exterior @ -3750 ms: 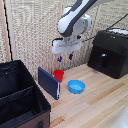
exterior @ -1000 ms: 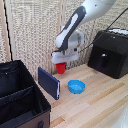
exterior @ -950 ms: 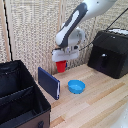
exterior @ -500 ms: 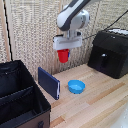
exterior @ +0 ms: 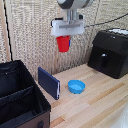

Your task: Please find the red cup among the items before you. Carefully move your gripper towards it and gently hold it. Locate the front section of the organizer in front of you. Transfer the red cup above the front section and let go, placing it within that section.

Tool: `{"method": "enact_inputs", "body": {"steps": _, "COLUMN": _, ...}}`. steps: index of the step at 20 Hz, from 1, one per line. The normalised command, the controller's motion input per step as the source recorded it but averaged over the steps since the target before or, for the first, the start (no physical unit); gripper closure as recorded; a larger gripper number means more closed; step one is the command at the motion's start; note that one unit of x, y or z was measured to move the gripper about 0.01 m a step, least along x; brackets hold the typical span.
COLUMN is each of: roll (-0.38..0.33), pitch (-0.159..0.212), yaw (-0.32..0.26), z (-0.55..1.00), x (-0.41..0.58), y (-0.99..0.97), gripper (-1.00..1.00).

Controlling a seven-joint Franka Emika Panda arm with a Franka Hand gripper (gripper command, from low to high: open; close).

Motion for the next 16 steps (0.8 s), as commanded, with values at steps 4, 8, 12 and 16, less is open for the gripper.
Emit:
{"method": "enact_inputs", "body": {"steps": 4, "roll": 0.000, "pitch": 0.000, "yaw": 0.000, "z": 0.56, "x": -0.411, "y": 0.82, "gripper": 1.00}}
{"method": "enact_inputs", "body": {"steps": 8, "roll": 0.000, "pitch": 0.005, "yaw": 0.000, "z": 0.34, "x": -0.336, "y": 0.89, "gripper": 1.00}}
{"method": "enact_inputs", "body": {"steps": 12, "roll": 0.000, "pitch": 0.049, "yaw": 0.000, "z": 0.17, "x": -0.314, "y": 0.90, "gripper": 1.00}}
{"method": "enact_inputs", "body": {"steps": 16, "roll": 0.000, "pitch": 0.084, "yaw": 0.000, "z": 0.02, "x": -0.306, "y": 0.92, "gripper": 1.00}}
